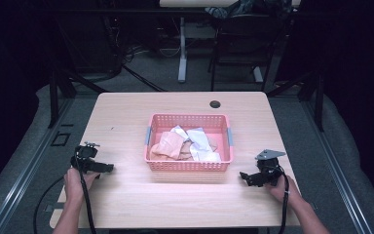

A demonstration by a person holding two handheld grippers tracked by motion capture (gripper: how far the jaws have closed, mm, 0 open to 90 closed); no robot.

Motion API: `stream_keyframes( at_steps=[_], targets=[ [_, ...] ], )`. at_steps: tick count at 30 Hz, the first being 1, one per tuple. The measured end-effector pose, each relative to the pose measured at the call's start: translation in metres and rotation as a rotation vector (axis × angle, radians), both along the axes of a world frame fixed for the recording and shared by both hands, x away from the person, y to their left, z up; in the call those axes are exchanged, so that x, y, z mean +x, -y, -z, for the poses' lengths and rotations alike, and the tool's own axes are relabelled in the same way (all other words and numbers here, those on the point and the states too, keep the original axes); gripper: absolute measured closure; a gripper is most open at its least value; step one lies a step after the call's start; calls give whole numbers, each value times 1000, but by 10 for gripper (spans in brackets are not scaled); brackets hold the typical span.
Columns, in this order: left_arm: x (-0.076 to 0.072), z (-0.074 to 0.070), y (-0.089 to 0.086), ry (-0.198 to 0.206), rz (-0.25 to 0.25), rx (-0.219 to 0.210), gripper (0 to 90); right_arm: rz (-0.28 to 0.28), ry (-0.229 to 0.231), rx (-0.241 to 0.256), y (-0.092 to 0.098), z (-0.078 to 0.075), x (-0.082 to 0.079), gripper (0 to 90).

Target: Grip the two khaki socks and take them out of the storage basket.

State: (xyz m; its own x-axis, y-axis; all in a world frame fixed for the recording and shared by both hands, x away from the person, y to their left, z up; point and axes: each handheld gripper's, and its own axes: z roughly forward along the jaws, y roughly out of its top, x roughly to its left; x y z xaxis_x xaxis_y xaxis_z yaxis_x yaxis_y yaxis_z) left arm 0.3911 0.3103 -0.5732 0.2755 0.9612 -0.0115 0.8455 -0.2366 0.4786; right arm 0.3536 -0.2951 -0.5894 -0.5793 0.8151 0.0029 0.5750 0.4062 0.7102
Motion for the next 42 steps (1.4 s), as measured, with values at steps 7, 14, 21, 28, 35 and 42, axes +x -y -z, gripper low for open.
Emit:
stream_keyframes(
  at_steps=[7, 14, 21, 28, 35, 42],
  targets=[
    [-1, 0, 0, 1, 0, -2, 0, 4, -1, -7, 0, 0, -1, 0],
    [1, -5, 6, 7, 24, -1, 0, 5, -1, -6, 0, 0, -1, 0],
    [-1, -17, 12, 37, 54, -32, 1, 5, -1, -6, 0, 0, -1, 0],
    [2, -30, 14, 49, 58, -84, 1, 5, -1, -6, 0, 0, -1, 0],
    [1, -42, 20, 55, 89, -81, 1, 3, -1, -8, 0, 0, -1, 0],
    [3, -68, 34, 76, 158, -84, 0, -1, 0, -11, -2, -1, 0, 0]
  ],
)
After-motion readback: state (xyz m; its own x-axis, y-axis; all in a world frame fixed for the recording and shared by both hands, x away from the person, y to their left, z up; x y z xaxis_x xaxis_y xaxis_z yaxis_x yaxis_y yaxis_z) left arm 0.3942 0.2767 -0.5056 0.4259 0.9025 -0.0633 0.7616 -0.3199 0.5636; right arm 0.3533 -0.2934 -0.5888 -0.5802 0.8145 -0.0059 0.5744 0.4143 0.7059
